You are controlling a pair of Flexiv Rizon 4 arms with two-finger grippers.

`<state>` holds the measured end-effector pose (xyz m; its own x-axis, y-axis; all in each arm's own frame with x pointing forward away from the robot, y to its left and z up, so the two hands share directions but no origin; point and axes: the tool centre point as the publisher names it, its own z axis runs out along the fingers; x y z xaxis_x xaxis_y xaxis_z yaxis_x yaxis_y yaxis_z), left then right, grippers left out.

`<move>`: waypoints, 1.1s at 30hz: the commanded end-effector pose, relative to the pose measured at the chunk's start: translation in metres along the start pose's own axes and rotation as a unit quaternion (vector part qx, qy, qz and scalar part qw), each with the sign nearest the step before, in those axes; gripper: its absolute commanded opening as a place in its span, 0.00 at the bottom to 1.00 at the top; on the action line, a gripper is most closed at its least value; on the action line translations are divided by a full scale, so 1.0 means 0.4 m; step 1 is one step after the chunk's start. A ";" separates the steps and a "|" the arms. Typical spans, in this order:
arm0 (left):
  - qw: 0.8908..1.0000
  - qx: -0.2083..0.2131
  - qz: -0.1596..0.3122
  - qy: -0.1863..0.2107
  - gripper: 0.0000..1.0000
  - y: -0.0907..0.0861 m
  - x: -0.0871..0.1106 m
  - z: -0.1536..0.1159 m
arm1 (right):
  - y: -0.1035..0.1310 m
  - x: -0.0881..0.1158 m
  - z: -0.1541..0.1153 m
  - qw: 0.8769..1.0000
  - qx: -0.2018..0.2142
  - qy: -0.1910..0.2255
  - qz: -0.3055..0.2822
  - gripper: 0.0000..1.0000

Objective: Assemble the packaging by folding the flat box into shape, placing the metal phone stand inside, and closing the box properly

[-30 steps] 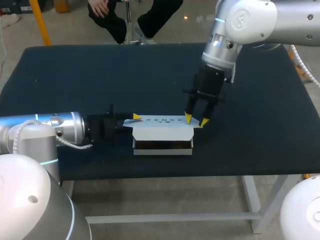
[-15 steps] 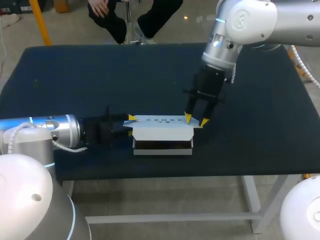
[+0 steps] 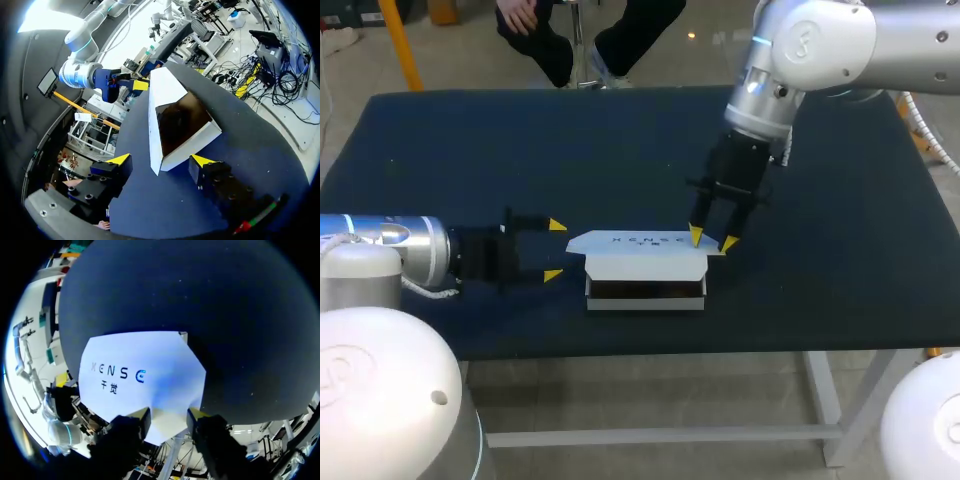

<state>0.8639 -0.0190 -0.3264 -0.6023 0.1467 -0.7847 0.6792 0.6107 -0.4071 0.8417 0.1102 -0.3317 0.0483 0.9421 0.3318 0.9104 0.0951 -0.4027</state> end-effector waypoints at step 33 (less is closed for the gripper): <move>0.968 -0.133 -0.128 0.169 1.00 -0.024 -0.097 -0.106 | -0.014 -0.017 0.017 1.000 -0.021 0.011 0.010 0.65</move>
<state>0.8568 0.0061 -0.2733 -0.8488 0.2069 -0.4865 0.4146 0.8315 -0.3697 0.8361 0.1057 -0.3358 0.0743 0.9369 0.3417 0.9234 0.0647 -0.3784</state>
